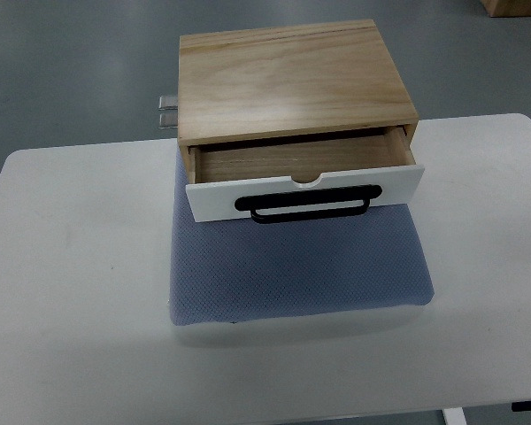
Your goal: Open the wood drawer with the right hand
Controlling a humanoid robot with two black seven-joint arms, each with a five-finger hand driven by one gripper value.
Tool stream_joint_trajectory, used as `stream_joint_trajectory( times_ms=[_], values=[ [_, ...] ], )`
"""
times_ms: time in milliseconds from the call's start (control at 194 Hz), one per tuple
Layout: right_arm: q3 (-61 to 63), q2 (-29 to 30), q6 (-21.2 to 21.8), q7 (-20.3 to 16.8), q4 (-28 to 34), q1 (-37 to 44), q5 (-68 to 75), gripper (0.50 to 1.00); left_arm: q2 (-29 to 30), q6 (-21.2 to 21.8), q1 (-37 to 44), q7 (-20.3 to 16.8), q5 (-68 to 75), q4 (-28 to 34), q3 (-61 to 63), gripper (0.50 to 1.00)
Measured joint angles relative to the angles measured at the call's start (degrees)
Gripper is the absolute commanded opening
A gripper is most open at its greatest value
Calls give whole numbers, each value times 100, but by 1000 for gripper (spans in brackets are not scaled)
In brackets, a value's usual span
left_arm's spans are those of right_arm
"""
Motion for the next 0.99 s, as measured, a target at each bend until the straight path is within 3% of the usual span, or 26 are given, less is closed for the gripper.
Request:
stream_joint_trajectory(
  times_ms=[484,994],
  values=[
    [-34,483,-12,-2,-239,-1011,70,944,0,0,2,0,0,0,0,1000],
    [-54,692,-273,117,-213,-1253,-4,944,0,0,2,0,0,0,0,1000]
  ],
)
